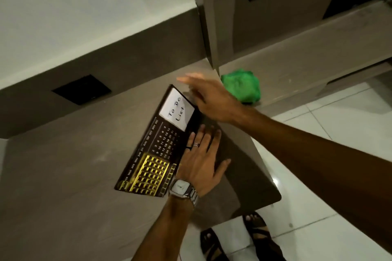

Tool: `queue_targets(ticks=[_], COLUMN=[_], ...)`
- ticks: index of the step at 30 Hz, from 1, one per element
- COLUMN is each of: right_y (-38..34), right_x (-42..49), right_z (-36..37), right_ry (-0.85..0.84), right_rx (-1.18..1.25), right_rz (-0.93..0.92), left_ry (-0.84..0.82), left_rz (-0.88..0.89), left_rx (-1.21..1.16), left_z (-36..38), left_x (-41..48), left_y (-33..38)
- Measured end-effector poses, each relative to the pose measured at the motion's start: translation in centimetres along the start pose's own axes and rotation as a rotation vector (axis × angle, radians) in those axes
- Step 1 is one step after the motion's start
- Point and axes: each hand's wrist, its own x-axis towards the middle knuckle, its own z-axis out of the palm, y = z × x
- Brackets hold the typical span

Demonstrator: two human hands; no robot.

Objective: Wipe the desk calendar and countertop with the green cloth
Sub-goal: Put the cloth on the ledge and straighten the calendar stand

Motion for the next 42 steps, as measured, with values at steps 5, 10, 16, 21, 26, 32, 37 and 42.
queue_targets(ticks=[5, 10, 16, 21, 26, 32, 37, 42], right_y=[-2.9, -3.8, -4.1, -5.0, -6.1, -6.9, -7.3, -7.9], right_x=[1.8, 1.9, 0.0, -1.2, -1.0, 0.1, 1.5, 1.4], right_z=[0.4, 0.4, 1.4, 3.1, 4.3, 5.2, 5.5, 5.6], right_ry=[-0.195, -0.122, 0.124, 0.202, 0.265, 0.259, 0.267, 0.280], right_rx=[-0.080, -0.108, -0.135, -0.048, 0.023, 0.117, 0.146, 0.133], right_rz=[0.020, 0.125, 0.225, 0.282, 0.353, 0.441, 0.464, 0.477], left_ry=[0.259, 0.347, 0.487, 0.643, 0.680, 0.645, 0.635, 0.622], left_rz=[-0.074, -0.375, -0.560, -0.800, -0.890, -0.911, -0.914, -0.909], left_rx=[0.145, -0.082, -0.465, -0.829, -1.023, -0.986, -0.976, -0.939], left_z=[-6.8, -9.6, -8.2, -7.8, -8.0, -8.9, -9.5, -9.9], left_x=[-2.8, -8.1, -13.0, -13.4, -12.1, -10.2, -9.3, -9.2], left_y=[-3.6, -9.6, -14.5, -17.3, -20.4, -23.2, -24.2, -24.1])
